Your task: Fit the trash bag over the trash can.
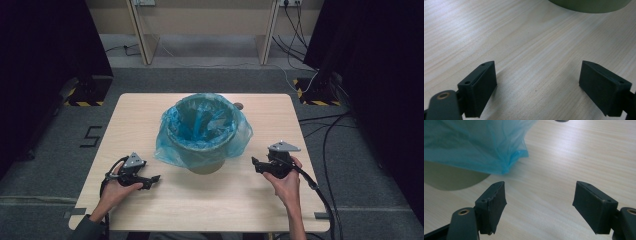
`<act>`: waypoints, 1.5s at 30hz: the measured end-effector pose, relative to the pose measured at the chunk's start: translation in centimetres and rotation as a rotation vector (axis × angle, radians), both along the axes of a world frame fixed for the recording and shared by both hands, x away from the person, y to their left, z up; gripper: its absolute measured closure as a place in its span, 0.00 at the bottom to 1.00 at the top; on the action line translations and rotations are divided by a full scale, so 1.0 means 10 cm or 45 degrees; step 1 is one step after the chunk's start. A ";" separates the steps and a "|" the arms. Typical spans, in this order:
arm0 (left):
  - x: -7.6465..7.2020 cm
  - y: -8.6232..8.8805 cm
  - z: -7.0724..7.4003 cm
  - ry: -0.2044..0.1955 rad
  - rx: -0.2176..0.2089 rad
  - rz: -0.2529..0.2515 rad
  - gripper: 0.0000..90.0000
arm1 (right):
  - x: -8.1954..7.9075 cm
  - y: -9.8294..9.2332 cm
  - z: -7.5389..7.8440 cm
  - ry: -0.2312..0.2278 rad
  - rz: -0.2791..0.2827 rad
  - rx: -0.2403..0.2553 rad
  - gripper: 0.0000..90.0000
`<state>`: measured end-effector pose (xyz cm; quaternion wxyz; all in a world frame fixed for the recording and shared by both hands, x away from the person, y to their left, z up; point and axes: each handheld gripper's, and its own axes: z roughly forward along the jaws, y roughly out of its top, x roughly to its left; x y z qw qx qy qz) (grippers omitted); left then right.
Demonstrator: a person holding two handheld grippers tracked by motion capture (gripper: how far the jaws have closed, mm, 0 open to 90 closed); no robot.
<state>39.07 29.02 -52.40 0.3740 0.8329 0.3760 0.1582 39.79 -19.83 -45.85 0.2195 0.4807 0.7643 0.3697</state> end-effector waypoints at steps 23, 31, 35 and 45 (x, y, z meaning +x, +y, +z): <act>0.00 0.00 0.00 0.001 0.001 0.000 0.15 | -0.22 -0.06 -0.38 0.127 -0.008 -0.040 0.29; 0.00 0.00 0.00 0.001 0.000 0.001 0.15 | -0.34 -0.12 -0.53 0.115 -0.005 -0.084 0.26; -0.01 0.00 0.00 0.001 -0.001 0.001 0.15 | -0.36 -0.13 -0.58 0.069 0.006 -0.065 0.22; -0.01 0.00 0.00 0.001 0.001 0.000 0.15 | -0.36 -0.13 -0.58 0.071 0.007 -0.068 0.21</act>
